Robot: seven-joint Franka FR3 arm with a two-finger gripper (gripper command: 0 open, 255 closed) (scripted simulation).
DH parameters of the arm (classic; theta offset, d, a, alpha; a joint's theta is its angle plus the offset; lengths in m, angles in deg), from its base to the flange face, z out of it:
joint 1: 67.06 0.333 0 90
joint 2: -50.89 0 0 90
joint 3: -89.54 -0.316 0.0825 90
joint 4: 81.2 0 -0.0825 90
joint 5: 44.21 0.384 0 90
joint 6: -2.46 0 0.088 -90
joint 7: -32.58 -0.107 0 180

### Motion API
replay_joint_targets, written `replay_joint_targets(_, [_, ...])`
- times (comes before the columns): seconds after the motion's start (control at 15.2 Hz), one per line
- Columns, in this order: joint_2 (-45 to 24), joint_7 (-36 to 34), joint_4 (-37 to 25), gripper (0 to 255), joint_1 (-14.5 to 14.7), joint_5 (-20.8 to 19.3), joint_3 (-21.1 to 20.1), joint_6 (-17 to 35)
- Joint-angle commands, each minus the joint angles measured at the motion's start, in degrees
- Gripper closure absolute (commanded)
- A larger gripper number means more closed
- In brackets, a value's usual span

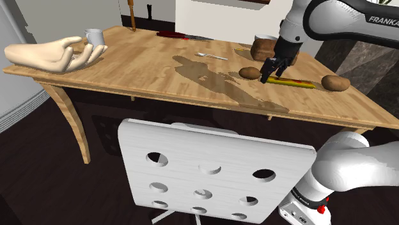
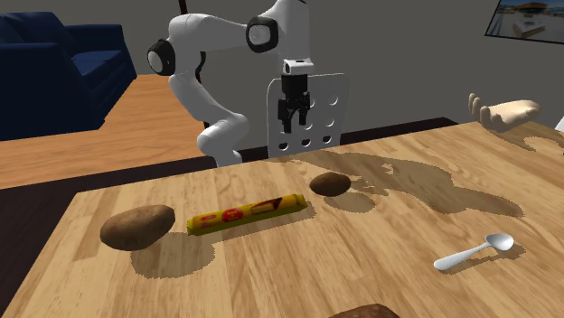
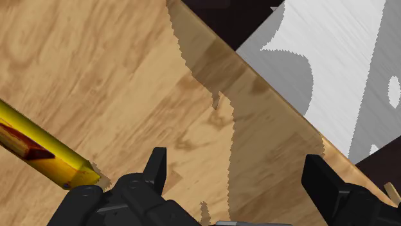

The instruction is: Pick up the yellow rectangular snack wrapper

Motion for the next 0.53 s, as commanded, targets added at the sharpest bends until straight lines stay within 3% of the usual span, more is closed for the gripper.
replay_joint_targets(0.0, [0.0, 0.0, 0.0, 0, 0.0, 0.0, 0.0, 0.0])
replay_joint_targets(0.46, [0.4, 21.7, 1.0, 0, 1.3, -6.3, 13.4, 0.5])
